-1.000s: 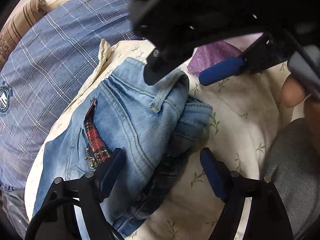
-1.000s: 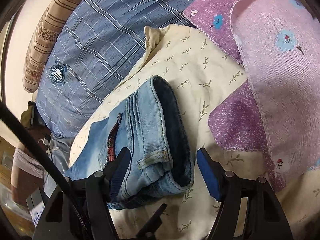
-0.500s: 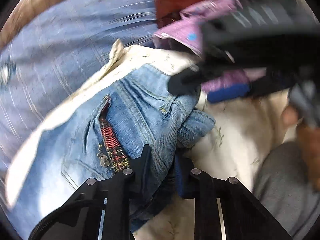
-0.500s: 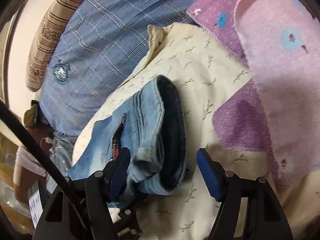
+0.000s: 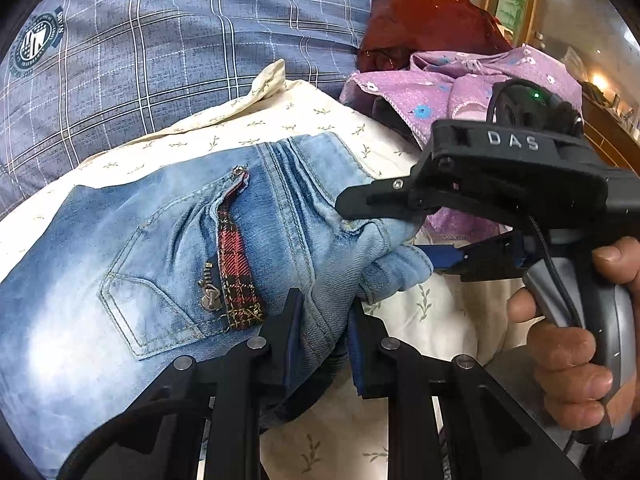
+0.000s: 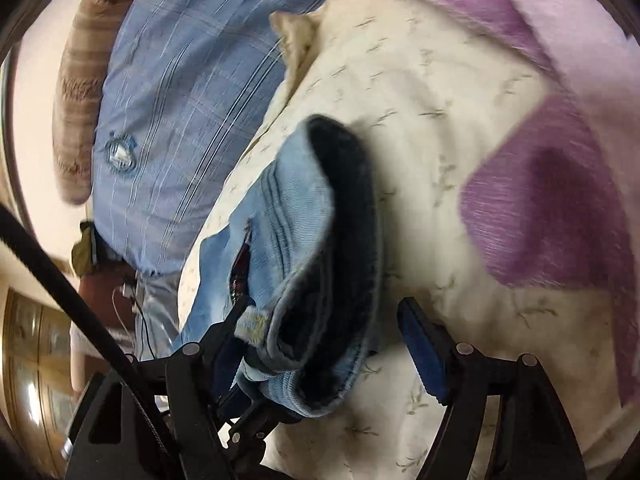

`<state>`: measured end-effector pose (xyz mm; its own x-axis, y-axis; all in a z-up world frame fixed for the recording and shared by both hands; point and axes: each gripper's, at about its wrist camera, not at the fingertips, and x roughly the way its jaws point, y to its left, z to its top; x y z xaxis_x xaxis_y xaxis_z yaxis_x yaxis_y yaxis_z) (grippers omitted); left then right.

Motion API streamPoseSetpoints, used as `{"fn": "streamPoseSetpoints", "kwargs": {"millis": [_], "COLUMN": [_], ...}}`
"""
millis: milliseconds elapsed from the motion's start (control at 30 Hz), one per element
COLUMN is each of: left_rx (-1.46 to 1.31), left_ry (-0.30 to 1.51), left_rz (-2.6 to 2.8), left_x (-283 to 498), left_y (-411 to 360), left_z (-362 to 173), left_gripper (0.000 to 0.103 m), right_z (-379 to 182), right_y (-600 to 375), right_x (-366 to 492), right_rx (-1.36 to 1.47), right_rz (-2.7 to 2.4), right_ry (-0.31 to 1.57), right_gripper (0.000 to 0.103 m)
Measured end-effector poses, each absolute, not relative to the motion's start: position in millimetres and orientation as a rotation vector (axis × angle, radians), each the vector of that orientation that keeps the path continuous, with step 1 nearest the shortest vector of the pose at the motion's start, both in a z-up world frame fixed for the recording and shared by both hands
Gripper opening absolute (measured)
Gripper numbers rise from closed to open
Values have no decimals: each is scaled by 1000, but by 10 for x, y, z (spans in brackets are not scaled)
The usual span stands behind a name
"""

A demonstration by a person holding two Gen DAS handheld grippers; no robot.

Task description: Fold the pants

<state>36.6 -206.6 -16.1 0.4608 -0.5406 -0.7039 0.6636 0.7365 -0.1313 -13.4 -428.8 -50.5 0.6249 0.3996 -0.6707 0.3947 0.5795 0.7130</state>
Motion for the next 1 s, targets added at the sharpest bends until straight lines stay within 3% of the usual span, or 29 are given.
{"fn": "streamPoseSetpoints", "kwargs": {"millis": [33, 67, 167, 400, 533, 800, 933, 1000], "left_rx": [162, 151, 70, -212, -432, -641, -687, -682], "left_ry": [814, 821, 820, 762, 773, 819, 901, 935], "left_rz": [-745, -745, -756, -784, -772, -612, -498, -477], "left_x": [395, 419, 449, 412, 532, 570, 556, 592], "left_y": [-2071, -2066, -1955, -1309, -649, 647, 1006, 1083], "left_z": [-171, -167, -60, 292, 305, 25, -233, -332], "left_gripper": [19, 19, 19, 19, 19, 21, 21, 26], "right_z": [-501, -461, -244, 798, 1072, 823, 379, 182], "right_y": [-4281, -4263, -4177, -3456, -2848, -1647, -1094, -1016], "right_x": [-127, -122, -134, 37, 323, 870, 1072, 1150], "right_rx": [995, 984, 884, 589, 478, 445, 425, 437], "right_rz": [8, 19, 6, 125, 235, 506, 556, 538], "right_ry": [940, 917, 886, 745, 750, 857, 963, 1000], "right_gripper": [59, 31, 20, 16, 16, 13, 12, 15]}}
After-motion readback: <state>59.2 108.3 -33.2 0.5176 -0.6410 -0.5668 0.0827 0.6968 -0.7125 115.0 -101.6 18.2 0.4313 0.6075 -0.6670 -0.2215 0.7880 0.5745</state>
